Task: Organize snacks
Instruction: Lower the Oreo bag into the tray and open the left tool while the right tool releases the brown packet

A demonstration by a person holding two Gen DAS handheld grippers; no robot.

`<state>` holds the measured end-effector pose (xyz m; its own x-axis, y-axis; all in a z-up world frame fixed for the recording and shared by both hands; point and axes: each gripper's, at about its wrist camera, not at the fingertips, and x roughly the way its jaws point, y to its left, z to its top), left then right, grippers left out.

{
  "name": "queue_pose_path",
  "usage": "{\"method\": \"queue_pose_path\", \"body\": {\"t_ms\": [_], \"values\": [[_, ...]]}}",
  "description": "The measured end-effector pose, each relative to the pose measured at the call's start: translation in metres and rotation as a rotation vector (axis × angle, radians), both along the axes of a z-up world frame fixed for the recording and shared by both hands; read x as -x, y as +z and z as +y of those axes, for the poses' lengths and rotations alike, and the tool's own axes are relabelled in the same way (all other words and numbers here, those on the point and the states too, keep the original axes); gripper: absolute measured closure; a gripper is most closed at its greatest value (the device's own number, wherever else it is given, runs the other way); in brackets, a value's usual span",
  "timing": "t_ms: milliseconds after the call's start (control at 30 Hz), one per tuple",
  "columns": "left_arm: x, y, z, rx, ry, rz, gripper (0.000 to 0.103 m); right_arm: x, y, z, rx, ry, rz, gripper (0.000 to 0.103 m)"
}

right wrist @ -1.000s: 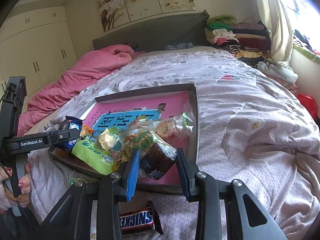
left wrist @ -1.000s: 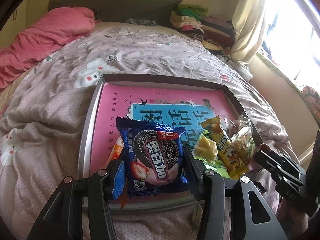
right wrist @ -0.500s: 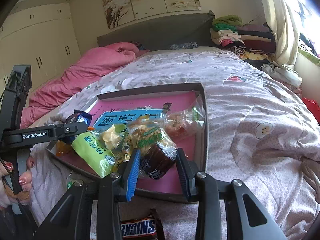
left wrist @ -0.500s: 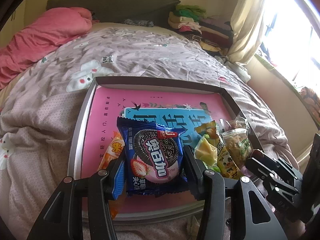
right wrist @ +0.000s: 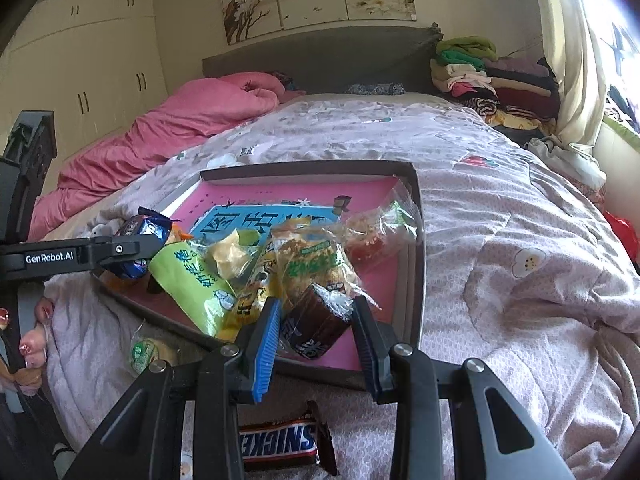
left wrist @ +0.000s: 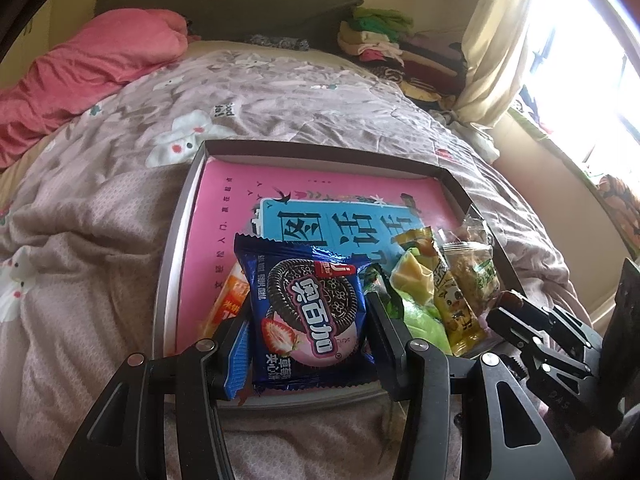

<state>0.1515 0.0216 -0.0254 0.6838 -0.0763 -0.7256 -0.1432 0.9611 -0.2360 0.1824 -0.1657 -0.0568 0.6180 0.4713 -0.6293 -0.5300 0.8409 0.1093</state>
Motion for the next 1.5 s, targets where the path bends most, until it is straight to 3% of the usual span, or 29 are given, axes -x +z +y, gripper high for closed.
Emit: {"method": "queue_pose_path", "body": {"t_ms": [600,1500], "values": [[0.001,-0.005,-0.005,-0.039,-0.009,-0.001,0.05,0.005,0.001,-0.002,0.008,-0.006,-0.01,0.066],[0.006,0.0,-0.009,-0.018,-0.025,0.02,0.05,0.011,0.009,-0.011,-0.038,-0.011,-0.028,0.065]]}}
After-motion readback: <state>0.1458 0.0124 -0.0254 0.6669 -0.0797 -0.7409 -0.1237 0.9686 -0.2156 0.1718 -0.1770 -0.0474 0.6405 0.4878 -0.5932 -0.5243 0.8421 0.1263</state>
